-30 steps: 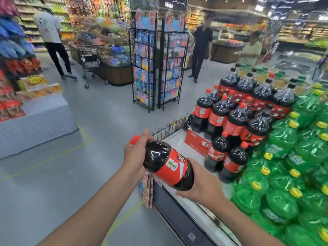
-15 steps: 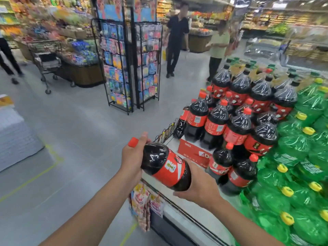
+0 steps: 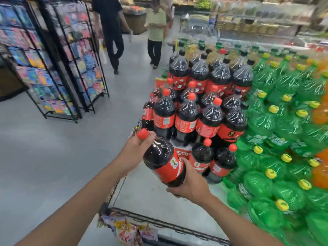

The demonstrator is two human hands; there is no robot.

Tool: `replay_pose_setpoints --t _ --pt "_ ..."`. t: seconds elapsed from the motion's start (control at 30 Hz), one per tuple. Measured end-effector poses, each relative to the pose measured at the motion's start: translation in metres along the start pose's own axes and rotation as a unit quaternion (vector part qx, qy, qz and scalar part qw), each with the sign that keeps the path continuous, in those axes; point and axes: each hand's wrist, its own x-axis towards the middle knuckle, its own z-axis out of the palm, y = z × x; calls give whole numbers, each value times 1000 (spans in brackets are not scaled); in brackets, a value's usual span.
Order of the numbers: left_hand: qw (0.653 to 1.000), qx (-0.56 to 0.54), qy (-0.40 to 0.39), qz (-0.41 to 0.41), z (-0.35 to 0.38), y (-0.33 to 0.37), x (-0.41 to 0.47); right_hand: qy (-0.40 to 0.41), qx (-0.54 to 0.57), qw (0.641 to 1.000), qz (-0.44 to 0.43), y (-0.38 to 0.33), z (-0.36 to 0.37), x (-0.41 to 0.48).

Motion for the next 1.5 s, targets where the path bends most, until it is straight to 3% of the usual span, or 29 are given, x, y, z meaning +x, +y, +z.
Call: replay_pose_setpoints --t 0.1,0.3,0.47,0.63,0.97,1.1,1.2,1.33,1.5 --pt "997 75 -30 -9 8 -4 32 6 28 999 21 19 5 23" --pt "997 69 -13 -37 40 -16 83 31 103 990 88 53 35 64" --pt "993 107 -44 8 70 -31 109 84 174 976 101 77 71 107" --pt "988 144 -47 38 93 -52 131 101 217 955 177 95 95 137" --pt "978 186 -79 45 121 -92 168 34 297 918 262 123 101 161" --pt "981 173 -82 25 122 -100 174 47 313 900 299 126 107 165" --pt "982 166 -87 20 123 -104 176 15 308 902 302 127 104 163" --pt "980 174 -93 22 122 -106 178 62 321 900 289 131 113 170" --pt "981 172 -88 25 123 -107 174 52 320 902 284 137 121 169"
